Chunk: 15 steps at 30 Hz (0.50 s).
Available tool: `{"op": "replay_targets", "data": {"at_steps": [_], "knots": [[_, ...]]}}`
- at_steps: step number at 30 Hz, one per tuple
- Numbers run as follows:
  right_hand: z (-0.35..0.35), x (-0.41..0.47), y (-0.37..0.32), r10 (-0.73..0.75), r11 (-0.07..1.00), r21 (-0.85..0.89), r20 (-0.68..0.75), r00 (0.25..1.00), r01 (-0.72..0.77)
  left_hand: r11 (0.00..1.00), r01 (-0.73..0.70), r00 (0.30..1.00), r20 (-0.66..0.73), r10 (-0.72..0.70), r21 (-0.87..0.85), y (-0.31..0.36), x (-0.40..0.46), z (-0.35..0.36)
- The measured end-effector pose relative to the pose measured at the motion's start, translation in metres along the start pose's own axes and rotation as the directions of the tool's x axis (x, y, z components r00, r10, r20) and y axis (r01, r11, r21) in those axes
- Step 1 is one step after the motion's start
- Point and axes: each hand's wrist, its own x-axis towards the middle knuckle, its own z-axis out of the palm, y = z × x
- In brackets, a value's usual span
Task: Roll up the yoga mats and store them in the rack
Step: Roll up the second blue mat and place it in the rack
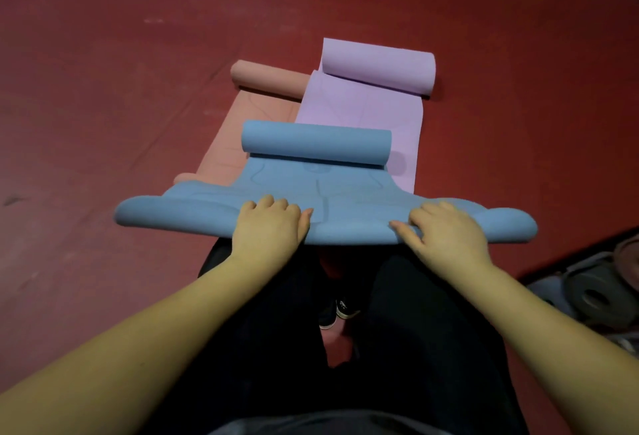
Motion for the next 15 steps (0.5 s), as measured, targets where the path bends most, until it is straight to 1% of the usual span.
{"op": "replay_targets", "data": {"at_steps": [2,3,6,8,12,14,15], "knots": [[0.005,-0.002,0.0,0.026,0.999,0.032,-0.037,0.999,-0.025,1.0,0.013,1.0,-0.008,-0.013,-0.004,0.001,0.002,-0.006],[0.005,0.001,0.003,0.061,0.996,0.062,-0.025,0.998,-0.059,1.0,0.007,1.0,-0.02,-0.007,0.008,0.0,0.003,-0.009],[0.004,0.012,0.012,0.175,0.965,0.17,0.14,0.975,-0.198,0.999,0.02,0.999,0.024,-0.021,0.038,-0.011,-0.001,-0.017],[0.003,0.017,0.013,0.183,0.949,0.221,0.192,0.964,-0.224,0.999,0.034,0.997,0.07,-0.036,0.018,-0.018,-0.008,-0.017],[-0.002,0.019,0.011,0.206,0.907,0.321,0.23,0.951,-0.274,0.995,0.088,0.978,0.194,-0.076,-0.056,-0.02,-0.015,-0.019],[-0.009,0.024,0.009,0.172,0.924,0.287,0.283,0.944,-0.255,0.994,0.088,0.972,0.226,-0.071,-0.068,-0.023,-0.01,-0.02],[-0.014,0.028,0.009,0.155,0.937,0.254,0.318,0.935,-0.241,0.998,0.051,0.972,0.233,-0.042,-0.034,-0.025,-0.007,-0.022]]}}
